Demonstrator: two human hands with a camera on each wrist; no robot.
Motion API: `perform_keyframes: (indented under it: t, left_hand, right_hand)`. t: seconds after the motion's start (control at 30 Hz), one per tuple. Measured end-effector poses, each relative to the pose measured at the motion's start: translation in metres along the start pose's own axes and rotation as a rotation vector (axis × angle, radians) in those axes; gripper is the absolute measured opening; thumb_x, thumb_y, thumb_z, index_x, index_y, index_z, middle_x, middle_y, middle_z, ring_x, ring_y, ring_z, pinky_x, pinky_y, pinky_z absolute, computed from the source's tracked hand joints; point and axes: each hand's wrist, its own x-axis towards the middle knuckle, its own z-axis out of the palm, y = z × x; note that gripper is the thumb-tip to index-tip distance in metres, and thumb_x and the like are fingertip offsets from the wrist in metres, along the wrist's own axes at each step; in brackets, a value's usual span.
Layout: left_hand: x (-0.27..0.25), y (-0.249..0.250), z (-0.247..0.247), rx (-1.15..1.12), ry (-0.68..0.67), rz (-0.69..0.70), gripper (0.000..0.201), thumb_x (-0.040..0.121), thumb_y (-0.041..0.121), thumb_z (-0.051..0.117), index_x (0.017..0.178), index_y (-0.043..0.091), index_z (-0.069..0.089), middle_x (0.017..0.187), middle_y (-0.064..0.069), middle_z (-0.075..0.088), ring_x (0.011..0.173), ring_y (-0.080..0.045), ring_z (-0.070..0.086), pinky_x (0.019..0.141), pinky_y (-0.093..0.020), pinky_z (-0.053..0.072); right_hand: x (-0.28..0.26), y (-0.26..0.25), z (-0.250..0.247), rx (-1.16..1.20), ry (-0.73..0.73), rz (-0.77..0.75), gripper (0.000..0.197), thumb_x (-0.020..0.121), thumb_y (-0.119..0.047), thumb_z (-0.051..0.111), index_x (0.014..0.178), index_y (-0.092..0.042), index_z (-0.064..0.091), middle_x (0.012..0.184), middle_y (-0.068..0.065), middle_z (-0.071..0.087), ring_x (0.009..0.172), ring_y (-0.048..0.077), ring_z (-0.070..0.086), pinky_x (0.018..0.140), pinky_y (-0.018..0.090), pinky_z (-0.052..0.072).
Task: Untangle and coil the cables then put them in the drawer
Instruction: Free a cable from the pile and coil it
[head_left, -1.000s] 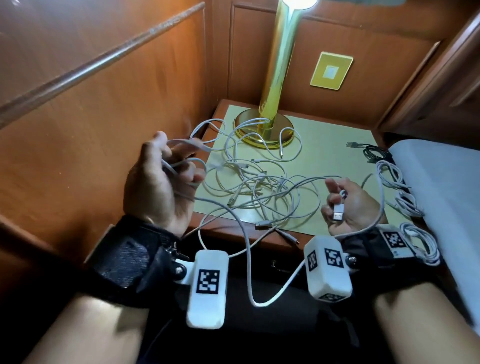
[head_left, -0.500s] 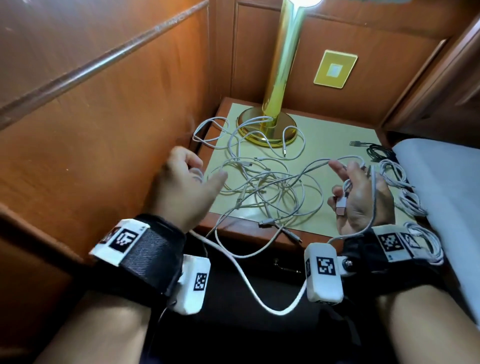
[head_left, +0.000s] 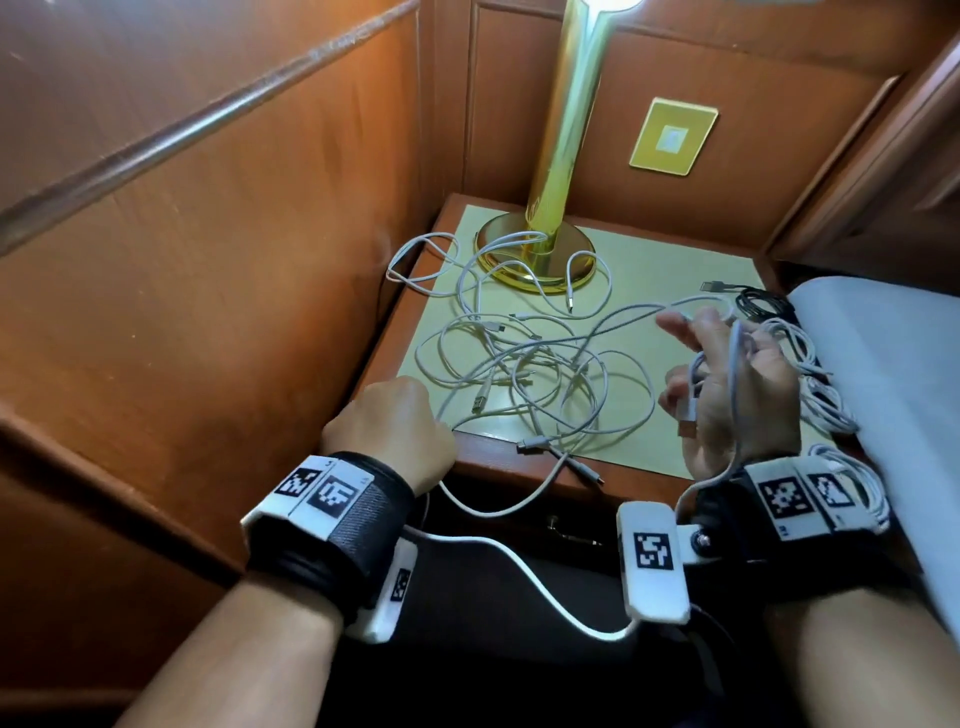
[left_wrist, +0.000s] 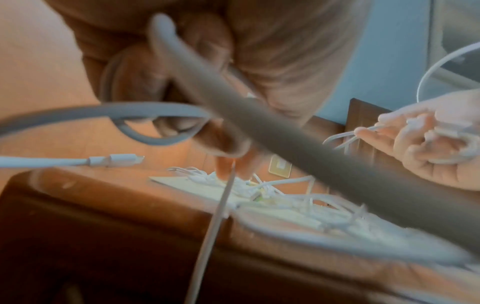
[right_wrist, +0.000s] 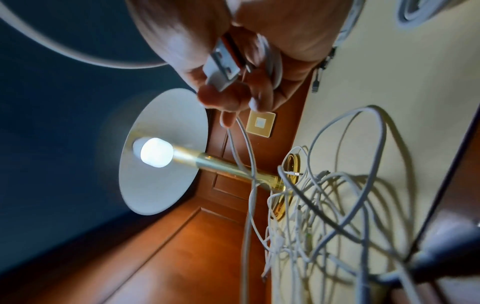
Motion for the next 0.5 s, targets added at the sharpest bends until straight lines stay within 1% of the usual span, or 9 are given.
perform_keyframes:
  t: [0.07,0.13,0.17,0.2,0.27,0.3,0.4,0.43,0.5]
  left_hand:
    - [0.003,0.000,-0.008,-0.172,0.039,0.010,0.024,0.083,0.029,0.064,0.070,0.010,0.059,0.072,-0.004,0.060,0.072,-0.030,0.057,0.059,-0.029,0.042]
    - [0.005,-0.001,-0.017,-0.502,0.052,0.037,0.029,0.082,0.025,0.075,0.064,0.005,0.063,0.058,-0.002,0.057,0.057,-0.023,0.051,0.051,-0.026,0.035]
    - [0.005,0.000,-0.022,-0.703,0.030,0.039,0.029,0.082,0.023,0.078,0.064,0.003,0.065,0.052,0.000,0.053,0.050,-0.017,0.045,0.048,-0.024,0.033]
    - [0.004,0.000,-0.026,-0.884,-0.006,0.034,0.027,0.082,0.020,0.079,0.067,0.001,0.067,0.048,0.003,0.049,0.045,-0.013,0.038,0.045,-0.022,0.031]
    - [0.002,0.001,-0.033,-1.133,-0.080,0.030,0.023,0.082,0.018,0.078,0.074,-0.002,0.068,0.043,0.007,0.040,0.040,-0.009,0.029,0.042,-0.022,0.024]
    - [0.001,0.001,-0.035,-1.210,-0.100,0.038,0.024,0.080,0.018,0.078,0.077,-0.003,0.069,0.043,0.008,0.036,0.040,-0.010,0.026,0.044,-0.024,0.020]
    - [-0.001,0.004,-0.039,-1.310,-0.111,0.073,0.033,0.070,0.023,0.080,0.082,-0.006,0.070,0.046,0.002,0.033,0.043,-0.014,0.020,0.047,-0.030,0.013]
    - [-0.002,0.006,-0.039,-1.315,-0.120,0.090,0.036,0.069,0.023,0.080,0.083,-0.008,0.069,0.047,0.001,0.031,0.043,-0.013,0.019,0.046,-0.028,0.011]
    - [-0.005,0.011,-0.038,-1.314,-0.138,0.125,0.042,0.070,0.020,0.079,0.089,-0.015,0.065,0.046,0.003,0.031,0.038,-0.012,0.020,0.041,-0.020,0.014]
  right_hand:
    - [-0.005,0.003,0.002,-0.124,-0.130,-0.009,0.014,0.098,-0.021,0.062,0.089,-0.020,0.052,0.083,0.004,0.075,0.038,0.013,0.041,0.037,0.019,0.027]
    - [-0.015,0.007,0.006,-0.272,-0.302,-0.041,0.013,0.095,-0.019,0.066,0.085,-0.017,0.058,0.076,0.005,0.071,0.039,0.013,0.045,0.034,0.018,0.031]
    - [-0.021,0.010,0.009,-0.335,-0.388,-0.073,0.012,0.093,-0.016,0.068,0.084,-0.014,0.061,0.073,0.005,0.070,0.041,0.011,0.049,0.036,0.019,0.037]
    - [-0.027,0.014,0.012,-0.396,-0.469,-0.112,0.011,0.091,-0.013,0.070,0.083,-0.013,0.064,0.072,0.003,0.070,0.045,0.008,0.055,0.041,0.020,0.043]
    - [-0.037,0.022,0.016,-0.521,-0.615,-0.186,0.007,0.087,-0.015,0.075,0.086,-0.018,0.069,0.073,0.001,0.070,0.058,0.011,0.066,0.056,0.030,0.055]
    - [-0.042,0.026,0.018,-0.578,-0.691,-0.202,0.008,0.086,-0.019,0.077,0.090,-0.021,0.071,0.072,-0.001,0.069,0.061,0.014,0.067,0.061,0.034,0.056]
    - [-0.054,0.033,0.024,-0.657,-0.854,-0.220,0.026,0.078,-0.033,0.084,0.100,-0.029,0.071,0.064,-0.006,0.060,0.055,0.010,0.056,0.058,0.026,0.048]
    - [-0.058,0.035,0.026,-0.662,-0.868,-0.238,0.029,0.075,-0.036,0.086,0.099,-0.030,0.071,0.066,-0.005,0.061,0.056,0.010,0.056,0.058,0.025,0.047]
    - [-0.061,0.037,0.033,-0.695,-0.872,-0.314,0.020,0.077,-0.034,0.085,0.089,-0.027,0.070,0.070,-0.006,0.065,0.059,0.003,0.058,0.059,0.018,0.045]
